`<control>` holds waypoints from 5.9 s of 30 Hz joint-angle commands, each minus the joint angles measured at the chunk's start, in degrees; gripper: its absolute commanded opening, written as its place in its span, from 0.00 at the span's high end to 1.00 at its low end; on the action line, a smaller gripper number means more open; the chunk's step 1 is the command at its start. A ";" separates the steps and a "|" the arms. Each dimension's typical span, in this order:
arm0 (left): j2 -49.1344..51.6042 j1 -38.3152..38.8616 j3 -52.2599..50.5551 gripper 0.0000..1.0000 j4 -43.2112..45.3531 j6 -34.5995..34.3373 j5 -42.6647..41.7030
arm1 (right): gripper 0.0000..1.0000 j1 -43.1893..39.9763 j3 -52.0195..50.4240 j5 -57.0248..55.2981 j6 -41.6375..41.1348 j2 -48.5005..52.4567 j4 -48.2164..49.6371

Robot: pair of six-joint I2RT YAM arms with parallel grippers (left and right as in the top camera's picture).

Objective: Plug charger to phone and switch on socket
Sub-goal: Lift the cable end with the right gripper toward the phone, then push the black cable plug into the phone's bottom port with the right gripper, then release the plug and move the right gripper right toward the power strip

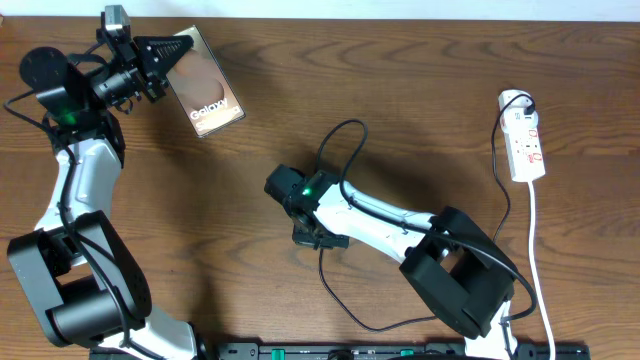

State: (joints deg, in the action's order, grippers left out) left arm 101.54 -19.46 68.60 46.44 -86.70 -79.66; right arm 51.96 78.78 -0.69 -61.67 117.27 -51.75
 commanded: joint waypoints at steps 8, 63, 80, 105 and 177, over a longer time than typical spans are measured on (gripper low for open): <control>-0.37 -0.13 0.96 0.93 0.39 0.74 -0.92 | 0.99 -5.31 2.21 27.82 22.71 2.25 6.60; -0.37 2.69 0.96 0.93 12.02 2.01 6.78 | 0.99 -19.04 2.21 86.49 -1.55 2.25 97.83; -0.37 2.69 0.96 0.93 11.98 4.59 2.93 | 0.99 -20.92 2.21 85.70 -1.53 2.25 98.79; -0.37 5.18 0.96 0.93 11.98 4.61 2.05 | 0.99 -21.22 2.21 85.00 -1.75 2.25 98.82; -0.37 6.54 0.24 0.93 11.30 9.09 -6.03 | 0.01 -24.33 2.21 79.45 -9.03 2.25 104.28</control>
State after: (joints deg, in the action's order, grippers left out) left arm 101.54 -10.59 68.58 57.23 -77.89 -85.25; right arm 29.74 80.18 77.43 -70.52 119.35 52.38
